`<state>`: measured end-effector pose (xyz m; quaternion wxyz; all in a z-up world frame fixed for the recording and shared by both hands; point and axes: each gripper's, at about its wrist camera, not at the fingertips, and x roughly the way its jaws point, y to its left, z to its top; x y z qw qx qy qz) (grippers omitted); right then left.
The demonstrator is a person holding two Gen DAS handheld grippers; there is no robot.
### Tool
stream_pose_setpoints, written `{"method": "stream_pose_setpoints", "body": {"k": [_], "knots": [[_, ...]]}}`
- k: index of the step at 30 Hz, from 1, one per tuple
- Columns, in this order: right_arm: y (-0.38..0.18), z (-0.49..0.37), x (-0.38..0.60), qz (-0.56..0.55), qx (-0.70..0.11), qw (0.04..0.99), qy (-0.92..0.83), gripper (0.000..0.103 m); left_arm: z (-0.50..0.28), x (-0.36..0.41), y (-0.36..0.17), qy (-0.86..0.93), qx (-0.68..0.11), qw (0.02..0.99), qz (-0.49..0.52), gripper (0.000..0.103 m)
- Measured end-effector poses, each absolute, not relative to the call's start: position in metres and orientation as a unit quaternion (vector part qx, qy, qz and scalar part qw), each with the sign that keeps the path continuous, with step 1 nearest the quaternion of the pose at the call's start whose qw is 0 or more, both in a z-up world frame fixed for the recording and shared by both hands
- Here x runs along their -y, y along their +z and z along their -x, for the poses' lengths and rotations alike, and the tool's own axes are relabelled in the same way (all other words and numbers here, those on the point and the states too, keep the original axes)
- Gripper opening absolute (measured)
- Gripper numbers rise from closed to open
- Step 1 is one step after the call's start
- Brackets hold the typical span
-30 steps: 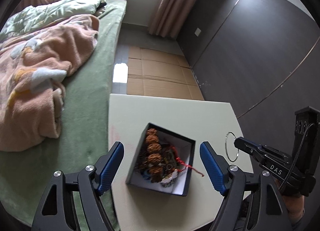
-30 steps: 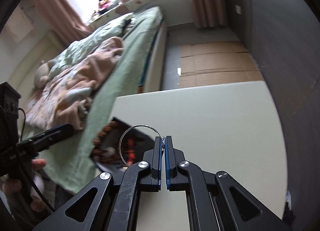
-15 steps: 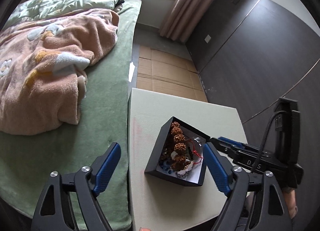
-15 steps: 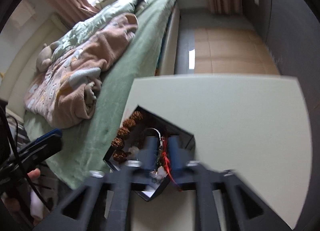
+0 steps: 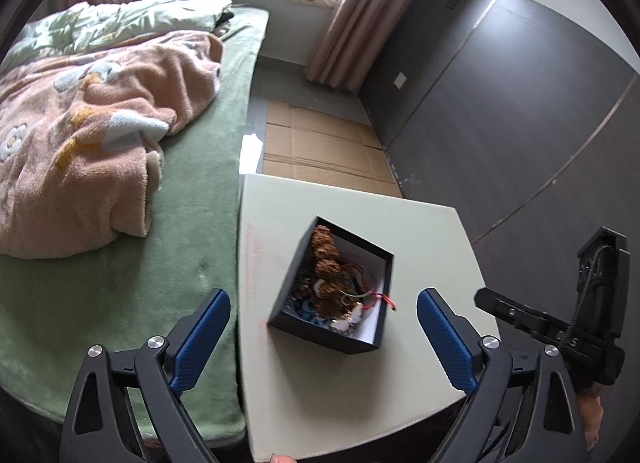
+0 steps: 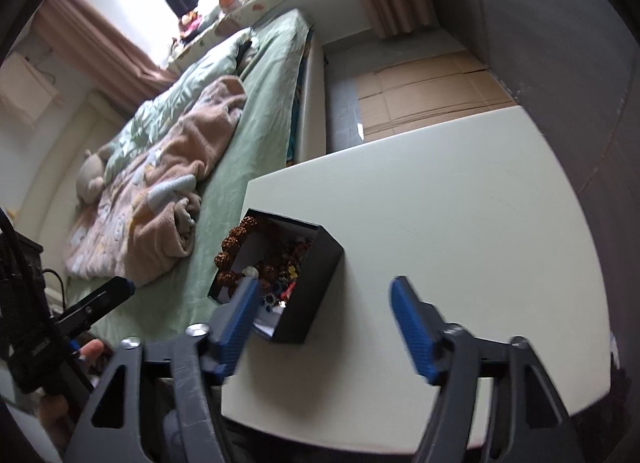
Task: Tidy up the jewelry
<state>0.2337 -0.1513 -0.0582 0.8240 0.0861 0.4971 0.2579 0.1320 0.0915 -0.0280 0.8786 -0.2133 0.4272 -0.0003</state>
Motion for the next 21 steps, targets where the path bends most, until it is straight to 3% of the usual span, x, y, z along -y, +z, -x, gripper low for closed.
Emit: {"method": "stream_pose_setpoints", "body": {"k": [5, 7, 8, 14, 16, 21], "knots": [[-0.048, -0.213, 0.172, -0.104, -0.487, 0.829, 0.253, 0.077, -0.123, -0.070, -0.021, -0.012, -0.424, 0.886, 0.190, 0.097], [-0.046, -0.203, 0.179, -0.106, -0.483, 0.833, 0.250, 0.092, -0.118, -0.063, -0.019, -0.016, -0.421, 0.888, 0.183, 0.100], [-0.044, -0.197, 0.182, -0.108, -0.479, 0.835, 0.249, 0.094, -0.116, -0.058, -0.017, -0.017, -0.421, 0.890, 0.177, 0.101], [-0.035, -0.171, 0.195, -0.104, -0.469, 0.844, 0.238, 0.097, -0.097, -0.034, -0.010, -0.023, -0.415, 0.898, 0.146, 0.103], [-0.031, -0.159, 0.199, -0.100, -0.460, 0.851, 0.233, 0.103, -0.090, -0.027, -0.007, -0.026, -0.412, 0.901, 0.131, 0.103], [-0.022, -0.131, 0.212, -0.084, -0.445, 0.863, 0.224, 0.103, -0.070, -0.014, 0.009, -0.024, -0.393, 0.913, 0.108, 0.103]]}}
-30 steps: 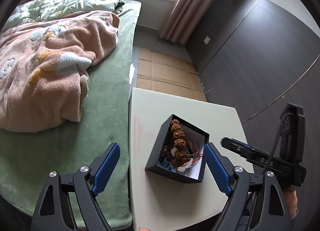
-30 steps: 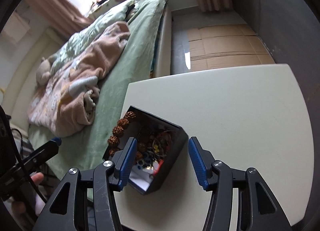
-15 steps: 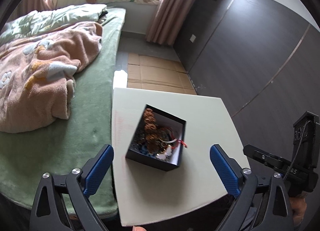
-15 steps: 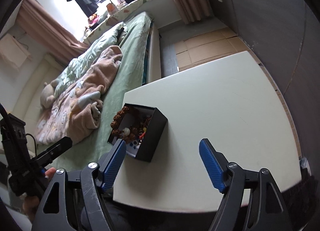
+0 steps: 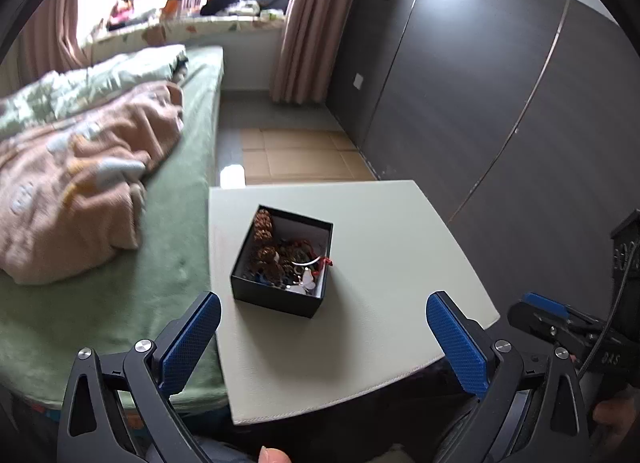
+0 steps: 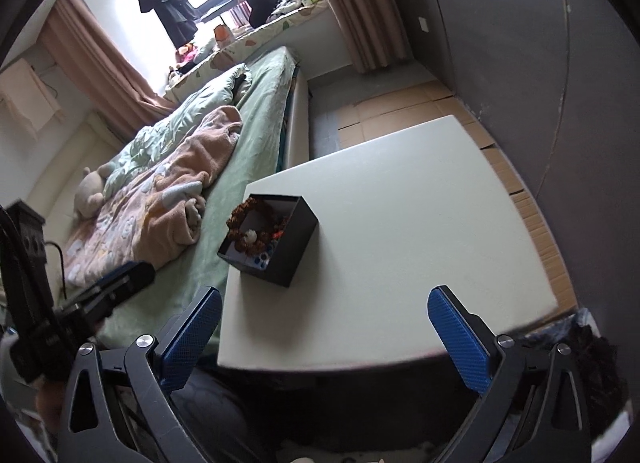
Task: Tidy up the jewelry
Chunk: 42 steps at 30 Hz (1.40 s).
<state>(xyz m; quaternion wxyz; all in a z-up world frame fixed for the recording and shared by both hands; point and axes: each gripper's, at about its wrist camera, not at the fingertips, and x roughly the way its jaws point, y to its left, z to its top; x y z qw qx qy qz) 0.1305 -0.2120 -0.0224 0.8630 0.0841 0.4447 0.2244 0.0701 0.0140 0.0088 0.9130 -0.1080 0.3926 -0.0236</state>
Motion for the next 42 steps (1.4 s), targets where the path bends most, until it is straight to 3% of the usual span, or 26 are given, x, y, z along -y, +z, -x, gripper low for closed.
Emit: {"method": "stream_pose_setpoints", "body": {"k": [18, 42], "knots": [[0.018, -0.035, 0.256, -0.050, -0.396, 0.899, 0.181, 0.103, -0.002, 0.020, 0.055, -0.042, -0.346, 0.936, 0.054, 0.103], [0.016, -0.018, 0.266, -0.052, -0.393, 0.901, 0.178, 0.103, 0.013, 0.023, 0.071, -0.043, -0.326, 0.944, 0.042, 0.103]]}}
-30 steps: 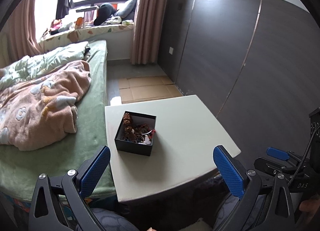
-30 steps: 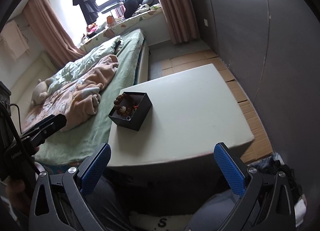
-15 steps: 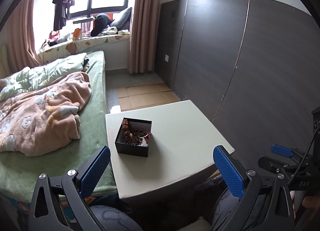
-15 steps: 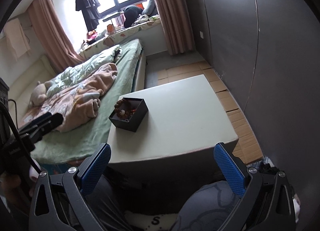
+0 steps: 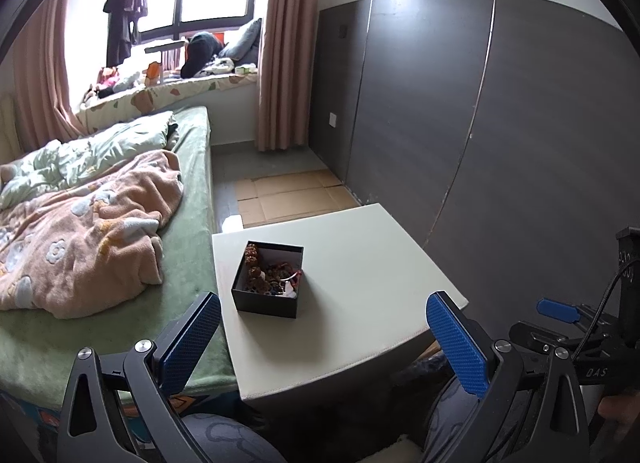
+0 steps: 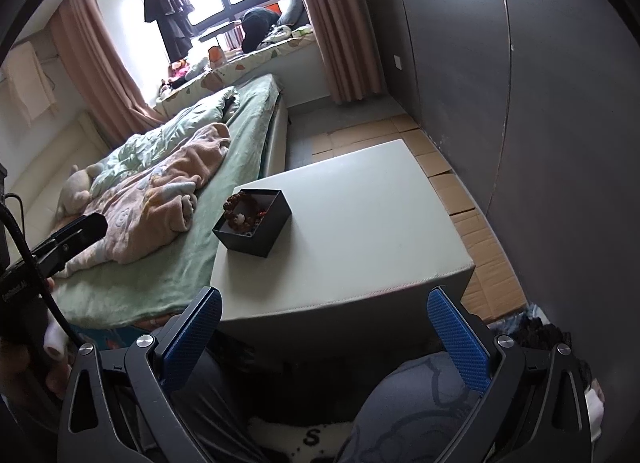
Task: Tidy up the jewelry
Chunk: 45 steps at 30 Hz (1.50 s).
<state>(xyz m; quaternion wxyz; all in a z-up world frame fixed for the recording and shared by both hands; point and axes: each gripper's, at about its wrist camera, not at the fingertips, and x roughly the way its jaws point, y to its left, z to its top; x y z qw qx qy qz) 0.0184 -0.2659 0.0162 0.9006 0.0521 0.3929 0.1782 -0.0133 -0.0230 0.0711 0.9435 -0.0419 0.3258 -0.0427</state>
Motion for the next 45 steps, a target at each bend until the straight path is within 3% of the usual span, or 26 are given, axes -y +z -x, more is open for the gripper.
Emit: {"method": "stream_pose_setpoints", "body": {"k": [45], "knots": [[0.041, 0.001, 0.256, -0.031, -0.386, 0.904, 0.184, 0.103, 0.032, 0.011, 0.082, -0.051, -0.323, 0.943, 0.061, 0.103]]}}
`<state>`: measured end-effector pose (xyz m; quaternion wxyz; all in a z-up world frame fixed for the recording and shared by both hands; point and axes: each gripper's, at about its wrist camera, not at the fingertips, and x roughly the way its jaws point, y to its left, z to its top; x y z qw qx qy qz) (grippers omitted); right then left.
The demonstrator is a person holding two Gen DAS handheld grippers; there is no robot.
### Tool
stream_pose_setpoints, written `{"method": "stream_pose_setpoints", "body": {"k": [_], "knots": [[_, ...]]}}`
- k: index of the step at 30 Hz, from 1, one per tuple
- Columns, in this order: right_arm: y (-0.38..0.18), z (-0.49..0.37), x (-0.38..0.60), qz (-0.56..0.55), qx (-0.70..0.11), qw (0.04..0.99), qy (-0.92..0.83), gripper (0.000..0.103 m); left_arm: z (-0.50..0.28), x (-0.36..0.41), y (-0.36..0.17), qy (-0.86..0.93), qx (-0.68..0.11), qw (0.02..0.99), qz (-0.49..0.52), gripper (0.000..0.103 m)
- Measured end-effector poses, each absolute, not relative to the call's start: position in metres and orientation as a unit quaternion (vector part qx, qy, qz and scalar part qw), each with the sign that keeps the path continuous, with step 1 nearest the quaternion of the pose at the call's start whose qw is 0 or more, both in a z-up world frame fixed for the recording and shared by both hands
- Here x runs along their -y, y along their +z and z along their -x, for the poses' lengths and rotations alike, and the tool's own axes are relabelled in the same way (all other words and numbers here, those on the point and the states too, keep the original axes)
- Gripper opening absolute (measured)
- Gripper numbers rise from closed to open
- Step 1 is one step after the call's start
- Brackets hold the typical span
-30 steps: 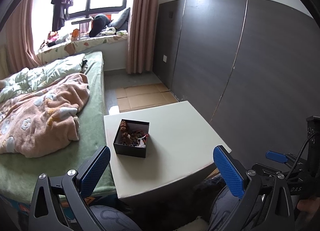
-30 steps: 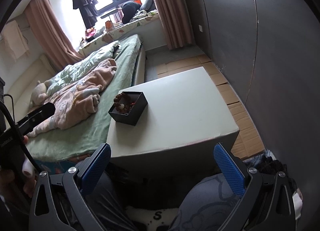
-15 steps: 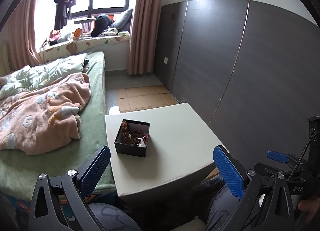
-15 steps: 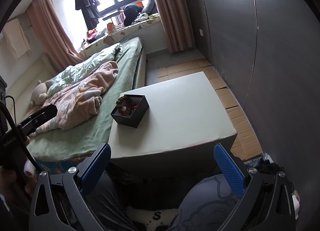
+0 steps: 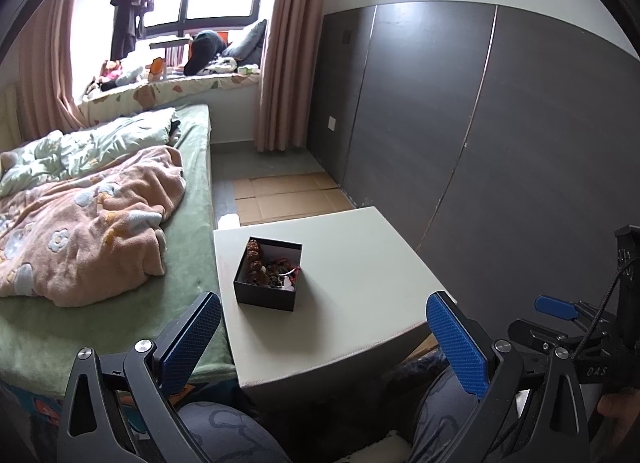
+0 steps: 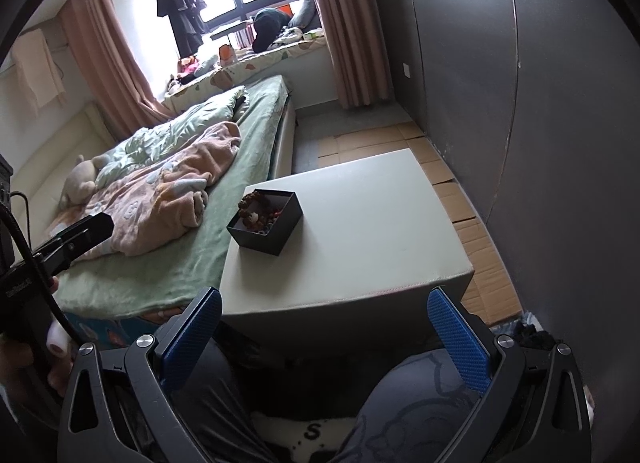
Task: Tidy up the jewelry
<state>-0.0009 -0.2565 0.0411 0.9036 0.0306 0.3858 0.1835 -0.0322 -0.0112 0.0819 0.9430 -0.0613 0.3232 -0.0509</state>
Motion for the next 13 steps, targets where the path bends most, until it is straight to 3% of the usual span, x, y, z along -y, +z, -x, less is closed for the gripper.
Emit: {"method": "stream_pose_setpoints", "body": {"k": [13], "knots": [[0.029, -0.008, 0.255, -0.035, -0.402, 0.899, 0.169, 0.103, 0.028, 0.006, 0.076, -0.075, -0.328, 0.939, 0.069, 0.103]]}}
